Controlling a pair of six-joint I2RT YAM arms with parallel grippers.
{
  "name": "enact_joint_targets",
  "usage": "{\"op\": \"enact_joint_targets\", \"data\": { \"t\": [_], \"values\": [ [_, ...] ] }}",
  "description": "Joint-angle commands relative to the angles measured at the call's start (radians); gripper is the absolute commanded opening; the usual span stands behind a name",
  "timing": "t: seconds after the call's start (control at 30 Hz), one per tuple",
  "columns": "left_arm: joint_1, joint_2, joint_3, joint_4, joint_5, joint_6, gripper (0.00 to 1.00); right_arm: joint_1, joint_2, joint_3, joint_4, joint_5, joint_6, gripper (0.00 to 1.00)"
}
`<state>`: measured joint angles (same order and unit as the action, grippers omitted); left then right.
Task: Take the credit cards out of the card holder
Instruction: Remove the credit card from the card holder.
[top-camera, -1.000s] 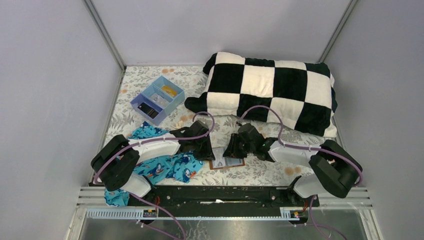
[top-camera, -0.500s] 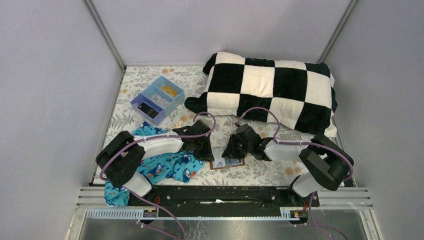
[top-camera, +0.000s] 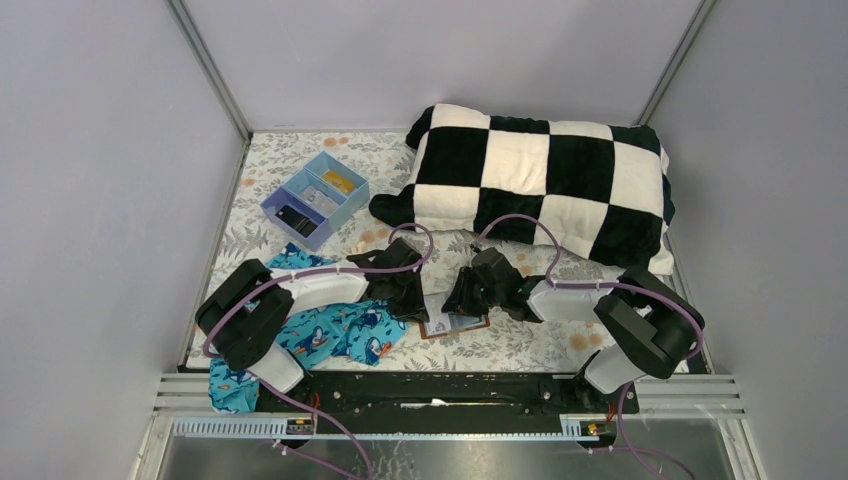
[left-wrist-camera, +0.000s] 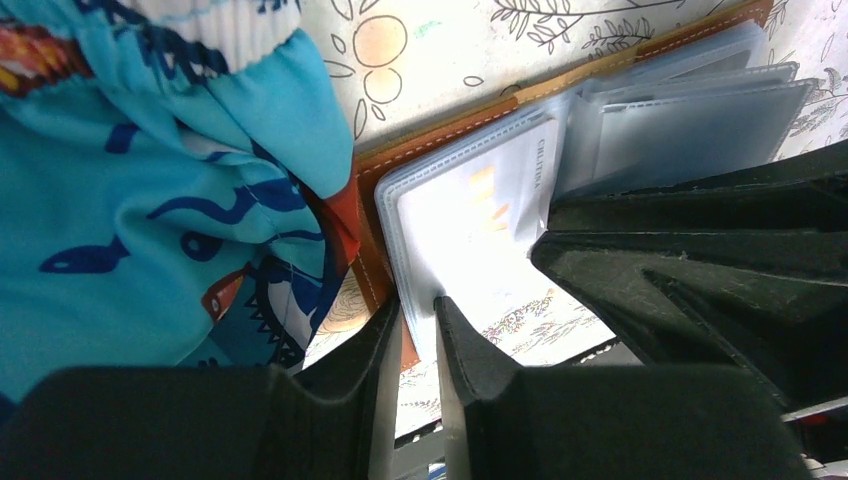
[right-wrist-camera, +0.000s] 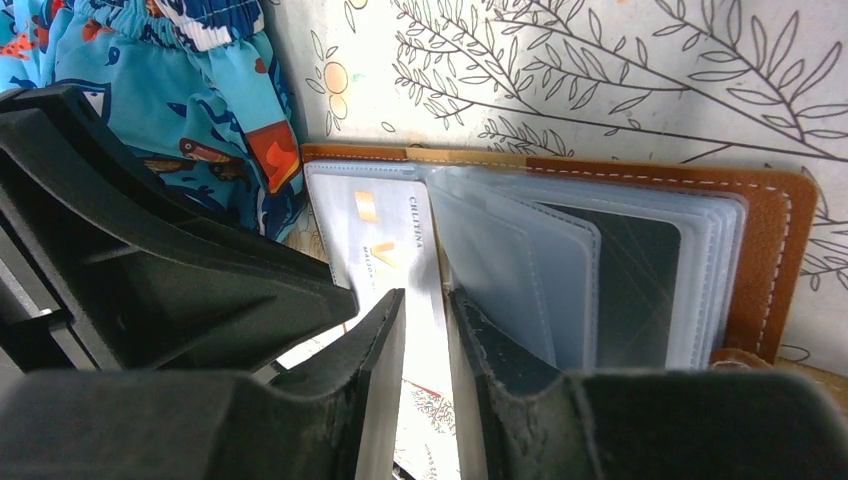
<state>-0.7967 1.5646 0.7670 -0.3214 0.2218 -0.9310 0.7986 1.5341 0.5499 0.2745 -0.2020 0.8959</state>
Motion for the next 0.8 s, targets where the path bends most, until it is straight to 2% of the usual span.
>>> {"op": "enact_joint_targets", "data": {
  "t": [0.0,0.13,0.3,0.33,0.37,0.5,0.67,0.77],
  "values": [
    [-0.006,0.061,-0.008,0.033,-0.048,0.023,0.22,0.012,0.028,0.008,-0.093,0.083,-0.023,0.31],
    [-0.006,0.066,-0.007,0.034,-0.048,0.023,0.22,0.013,0.009,0.008,-0.136,0.142,-0.049,0.30],
    [-0.006,0.087,0.000,0.039,-0.046,0.027,0.19,0.013,0.038,-0.006,-0.086,0.101,-0.033,0.28],
    [-0.006,0.097,0.001,0.041,-0.048,0.029,0.17,0.013,0.041,-0.011,-0.074,0.097,-0.028,0.27],
    [-0.006,0.125,0.010,0.052,-0.059,0.038,0.10,0.012,0.047,-0.027,-0.034,0.077,-0.011,0.24],
    [-0.005,0.168,0.032,0.061,-0.053,0.053,0.00,0.013,0.045,-0.046,0.017,0.040,0.001,0.21],
    [-0.006,0.186,0.040,0.075,-0.044,0.056,0.00,0.013,0.020,-0.079,0.094,-0.001,0.019,0.18],
    [-0.006,0.187,0.040,0.080,-0.044,0.059,0.00,0.013,-0.003,-0.095,0.130,-0.022,0.023,0.11]
  ]
}}
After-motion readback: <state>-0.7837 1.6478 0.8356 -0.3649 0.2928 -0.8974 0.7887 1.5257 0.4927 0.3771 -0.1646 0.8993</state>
